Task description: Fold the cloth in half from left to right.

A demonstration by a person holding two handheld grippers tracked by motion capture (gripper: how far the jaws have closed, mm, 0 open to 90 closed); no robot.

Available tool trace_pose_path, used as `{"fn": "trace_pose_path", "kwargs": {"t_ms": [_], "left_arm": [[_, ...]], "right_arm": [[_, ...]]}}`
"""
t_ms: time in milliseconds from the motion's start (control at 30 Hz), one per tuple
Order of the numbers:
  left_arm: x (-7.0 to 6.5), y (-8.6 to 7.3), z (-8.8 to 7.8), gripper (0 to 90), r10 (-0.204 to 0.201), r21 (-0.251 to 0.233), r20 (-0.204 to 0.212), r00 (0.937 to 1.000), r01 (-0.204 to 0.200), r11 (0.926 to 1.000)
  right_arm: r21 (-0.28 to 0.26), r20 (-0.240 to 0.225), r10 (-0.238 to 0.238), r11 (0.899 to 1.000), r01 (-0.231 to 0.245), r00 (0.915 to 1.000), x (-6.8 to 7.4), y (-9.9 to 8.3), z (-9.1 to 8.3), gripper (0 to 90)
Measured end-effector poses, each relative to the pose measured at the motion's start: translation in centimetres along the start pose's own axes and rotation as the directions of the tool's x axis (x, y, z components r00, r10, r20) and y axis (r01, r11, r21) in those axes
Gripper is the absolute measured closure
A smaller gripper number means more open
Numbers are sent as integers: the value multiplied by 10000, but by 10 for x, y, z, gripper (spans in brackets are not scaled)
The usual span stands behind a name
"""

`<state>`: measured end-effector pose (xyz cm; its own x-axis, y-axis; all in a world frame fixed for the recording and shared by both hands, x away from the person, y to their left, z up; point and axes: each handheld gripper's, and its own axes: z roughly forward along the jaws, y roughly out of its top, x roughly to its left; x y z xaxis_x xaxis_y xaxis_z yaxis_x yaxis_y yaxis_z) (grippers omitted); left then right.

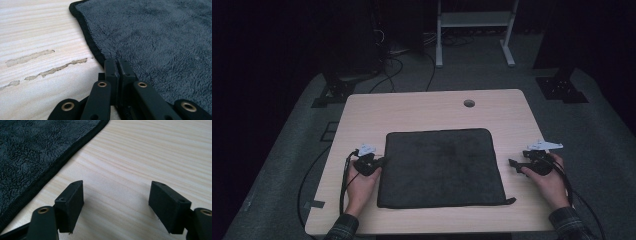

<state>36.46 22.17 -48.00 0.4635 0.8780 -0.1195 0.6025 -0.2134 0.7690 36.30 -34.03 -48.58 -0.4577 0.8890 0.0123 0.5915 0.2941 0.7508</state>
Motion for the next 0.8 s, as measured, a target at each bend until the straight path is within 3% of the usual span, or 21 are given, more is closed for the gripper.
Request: {"fn": "trace_pose_path", "kwargs": {"t_ms": [67,267,433,667,800], "left_arm": [[4,1,0,879,-395,56,230,9990,393,9992],[10,5,-5,879,-545,128,304,9980,542,9984],[22,7,-13,878,-842,25,168,9963,841,9965],[48,7,-32,877,-1358,-165,-168,9906,1356,9906],[50,8,-37,877,-1502,-347,76,9886,1503,9880]], "right_arm": [[10,-5,21,10000,-21,10000,0,0,0,271],[0,0,2,10000,-2,10000,0,0,0,271],[12,-10,3,10000,-3,10000,0,0,0,261],[104,89,93,9999,-94,9999,0,0,1,194],[178,129,119,9998,-121,9998,-1,0,1,152]]}}
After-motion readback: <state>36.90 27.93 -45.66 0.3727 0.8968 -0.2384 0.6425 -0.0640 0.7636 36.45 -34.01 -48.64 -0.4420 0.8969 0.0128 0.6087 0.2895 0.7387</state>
